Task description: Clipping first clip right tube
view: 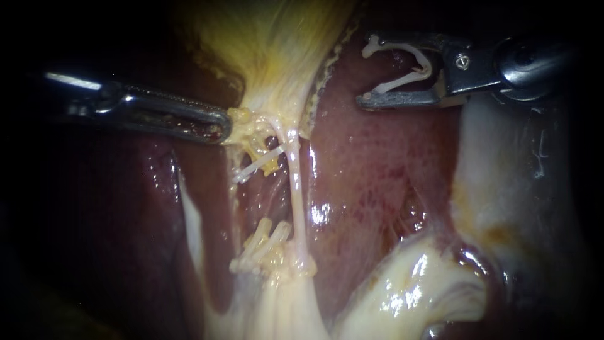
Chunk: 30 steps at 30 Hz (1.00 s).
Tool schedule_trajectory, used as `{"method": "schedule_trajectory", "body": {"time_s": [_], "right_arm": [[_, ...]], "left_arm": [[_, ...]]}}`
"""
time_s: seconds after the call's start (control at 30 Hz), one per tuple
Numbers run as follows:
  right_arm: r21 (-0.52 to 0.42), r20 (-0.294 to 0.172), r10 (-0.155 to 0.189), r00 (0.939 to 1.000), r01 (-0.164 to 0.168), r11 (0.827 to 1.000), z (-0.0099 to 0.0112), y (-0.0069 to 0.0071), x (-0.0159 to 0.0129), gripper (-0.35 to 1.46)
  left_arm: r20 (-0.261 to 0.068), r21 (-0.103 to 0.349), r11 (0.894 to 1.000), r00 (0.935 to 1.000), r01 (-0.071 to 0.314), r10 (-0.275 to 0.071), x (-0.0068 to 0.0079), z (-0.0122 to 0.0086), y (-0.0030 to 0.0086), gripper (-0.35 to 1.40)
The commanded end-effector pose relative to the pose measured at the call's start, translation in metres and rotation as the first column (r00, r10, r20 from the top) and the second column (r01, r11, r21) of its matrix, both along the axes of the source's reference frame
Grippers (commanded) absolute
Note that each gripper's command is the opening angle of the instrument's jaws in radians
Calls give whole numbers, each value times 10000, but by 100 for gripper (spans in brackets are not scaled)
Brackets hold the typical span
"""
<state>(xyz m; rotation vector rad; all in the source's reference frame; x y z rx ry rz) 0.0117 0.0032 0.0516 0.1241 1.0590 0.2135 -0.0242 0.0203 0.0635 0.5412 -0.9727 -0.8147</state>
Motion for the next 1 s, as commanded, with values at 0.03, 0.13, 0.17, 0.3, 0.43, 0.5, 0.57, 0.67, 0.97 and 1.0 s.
{"method": "schedule_trajectory", "body": {"time_s": [0.03, 0.13, 0.17, 0.3, 0.43, 0.5, 0.57, 0.67, 0.97, 1.0], "right_arm": [[3, 1, 3, 10000, -3, 10000, 0, 0, 0, 50], [3, 1, 3, 10000, -3, 10000, 0, 0, 0, 50], [3, 1, 3, 10000, -3, 10000, 0, 0, 0, 50], [3, 1, 4, 10000, -4, 10000, 0, 0, 0, 50], [3, 1, 4, 10000, -4, 10000, 0, 0, 0, 50], [3, 1, 3, 10000, -3, 10000, 0, 0, -1, 50], [3, 1, 3, 10000, -3, 10000, 0, 0, -1, 50], [3, 1, 3, 10000, -3, 10000, 0, 0, -1, 50], [-2, -27, -43, 10000, 43, 10000, 0, -3, -1, 50], [12, -66, -99, 9999, 99, 10000, 0, -6, 0, 50]], "left_arm": [[2, 0, 10000, 10000, 0, 0, 0, 0, 0, -35], [11, 9, 10000, 10000, -10, 10, 2, -2, 1, -35], [20, 20, 10000, 10000, -18, 18, 4, -4, 1, -35], [92, 96, 9999, 9999, -97, 96, 14, -15, 5, -35], [47, 101, 9999, 10000, -6, 6, 29, -27, 13, -35], [50, 111, 9999, 10000, 57, -58, 35, -33, 18, -35], [45, 111, 9999, 9999, 129, -129, 40, -38, 22, -35], [50, 106, 9997, 9997, 240, -240, 45, -44, 28, -35], [126, 102, 9994, 9993, 345, -346, 45, -51, 28, -35], [122, 157, 9992, 9992, 371, -373, 45, -51, 28, -35]]}}
